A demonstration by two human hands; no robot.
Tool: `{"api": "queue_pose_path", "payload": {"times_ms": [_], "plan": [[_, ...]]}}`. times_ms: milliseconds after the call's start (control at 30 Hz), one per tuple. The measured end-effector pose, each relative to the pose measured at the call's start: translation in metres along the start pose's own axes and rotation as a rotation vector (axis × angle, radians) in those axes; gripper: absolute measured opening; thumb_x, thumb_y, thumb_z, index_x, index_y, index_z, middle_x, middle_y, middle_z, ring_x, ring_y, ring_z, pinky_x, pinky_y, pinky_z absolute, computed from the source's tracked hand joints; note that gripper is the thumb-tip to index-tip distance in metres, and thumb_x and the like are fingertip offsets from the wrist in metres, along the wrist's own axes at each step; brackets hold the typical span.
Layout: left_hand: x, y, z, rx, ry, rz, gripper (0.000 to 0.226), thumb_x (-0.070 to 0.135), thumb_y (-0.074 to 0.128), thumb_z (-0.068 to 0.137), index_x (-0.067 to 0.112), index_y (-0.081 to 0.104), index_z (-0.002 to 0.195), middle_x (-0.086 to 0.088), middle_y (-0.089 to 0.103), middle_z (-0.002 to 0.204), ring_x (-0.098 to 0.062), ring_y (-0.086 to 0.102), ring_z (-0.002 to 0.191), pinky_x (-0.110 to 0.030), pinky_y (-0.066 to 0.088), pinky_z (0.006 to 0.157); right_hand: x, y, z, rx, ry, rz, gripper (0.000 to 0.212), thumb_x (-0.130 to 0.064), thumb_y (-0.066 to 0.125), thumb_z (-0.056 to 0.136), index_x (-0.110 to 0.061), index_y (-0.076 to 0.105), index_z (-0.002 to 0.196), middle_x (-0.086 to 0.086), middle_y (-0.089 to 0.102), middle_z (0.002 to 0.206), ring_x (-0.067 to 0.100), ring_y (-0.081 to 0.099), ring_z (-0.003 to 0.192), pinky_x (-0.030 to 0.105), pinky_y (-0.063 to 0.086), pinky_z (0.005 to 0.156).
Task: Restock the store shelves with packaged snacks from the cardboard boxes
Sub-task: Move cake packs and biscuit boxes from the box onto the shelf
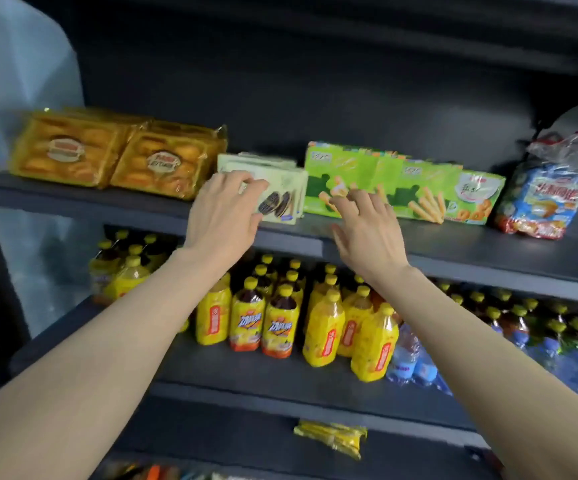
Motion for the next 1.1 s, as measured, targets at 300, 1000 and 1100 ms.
{"api": "queue_pose_path", "payload": {"times_ms": [300,1000,1100], "plan": [[-0.130,0.035,-0.190,-0.199,-0.185,0.169,0.047,0.019,0.075,0.083,0.014,0.060,0.127,-0.013,0.056,0.126,-0.039,0.053,0.106,-0.047,0.043,0.091,-0.187,0.069,-0.089,-0.165,-0.118,0.230,0.036,-0.027,0.058,0.094,-0.013,0.058,0.127,0.016,0.057,0.127,0.038,0.054,0.106,0.047,0.045,0.080],[-0.178,0.242,-0.770,-0.979,-0.938,0.125,0.052,0.022,0.082,0.074,0.014,0.065,0.123,-0.013,0.063,0.119,-0.035,0.058,0.107,-0.047,0.050,0.090,-0.463,0.392,-0.521,-1.187,-0.457,0.568,0.061,-0.024,0.084,0.075,-0.015,0.060,0.131,0.012,0.057,0.123,0.034,0.061,0.104,0.042,0.057,0.076],[-0.158,0.277,-0.831,-1.030,-0.996,0.086,0.050,0.024,0.080,0.077,0.015,0.066,0.124,-0.011,0.063,0.120,-0.032,0.058,0.109,-0.043,0.051,0.091,-0.483,0.433,-0.594,-1.374,-0.524,0.554,0.067,-0.026,0.072,0.088,-0.024,0.040,0.148,0.007,0.043,0.139,0.031,0.051,0.119,0.041,0.052,0.089]]}}
Point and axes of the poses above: each hand's wrist, its own z-axis towards the middle knuckle, its own y-axis out of the palm, x = y × z, the point moved 3 cm from there along z, towards the middle knuckle
